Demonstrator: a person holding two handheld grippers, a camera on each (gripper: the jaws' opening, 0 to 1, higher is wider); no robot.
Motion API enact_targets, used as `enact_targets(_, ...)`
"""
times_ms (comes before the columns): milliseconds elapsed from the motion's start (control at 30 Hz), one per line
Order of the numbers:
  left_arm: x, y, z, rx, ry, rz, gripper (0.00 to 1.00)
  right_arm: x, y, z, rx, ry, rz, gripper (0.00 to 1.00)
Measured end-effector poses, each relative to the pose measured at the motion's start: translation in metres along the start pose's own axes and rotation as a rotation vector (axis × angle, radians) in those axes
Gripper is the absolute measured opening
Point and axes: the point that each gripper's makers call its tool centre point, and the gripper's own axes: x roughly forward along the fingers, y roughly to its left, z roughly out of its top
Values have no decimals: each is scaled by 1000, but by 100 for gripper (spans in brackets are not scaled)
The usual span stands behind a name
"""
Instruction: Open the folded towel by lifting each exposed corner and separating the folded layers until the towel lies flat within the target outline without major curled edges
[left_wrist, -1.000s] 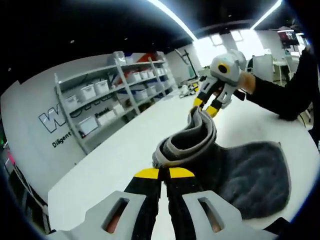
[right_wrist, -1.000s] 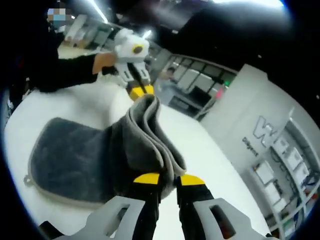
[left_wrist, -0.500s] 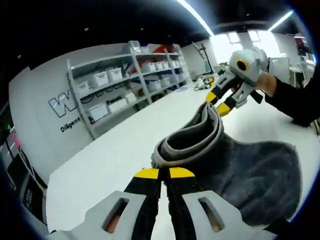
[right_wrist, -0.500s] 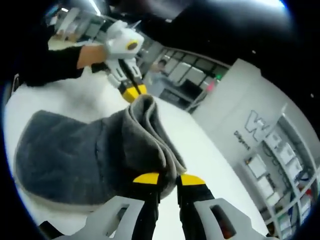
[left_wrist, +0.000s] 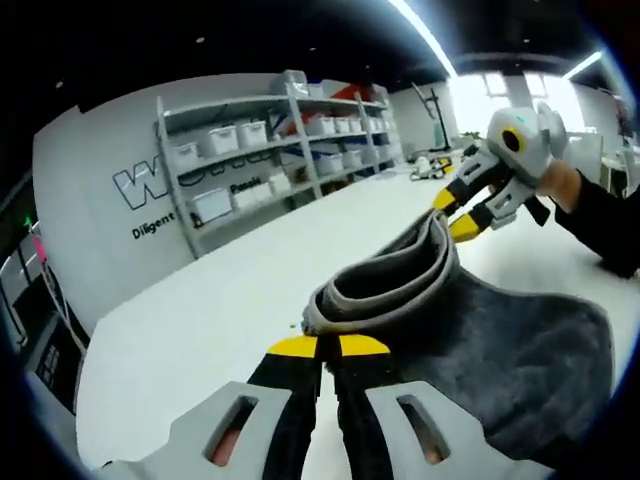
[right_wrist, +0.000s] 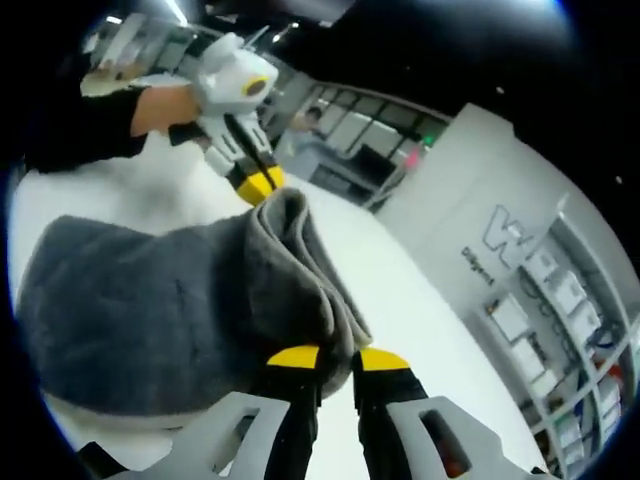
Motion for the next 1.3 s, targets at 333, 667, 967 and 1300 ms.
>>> enact_targets(333,8,-3,-18,19,37,40,4,9,5,-16,13,43,-11,7)
enact_targets(667,17,-2,-24,48,25,75,4,21,8,-33,33,70,-37,7)
enact_targets(967,29,1,-36,50,50,111,6,23,13,-43,56,100,-38,8)
enact_targets(1300,34,-1,-56,15,110,92,10,24,17,-59,90,160,-40,8)
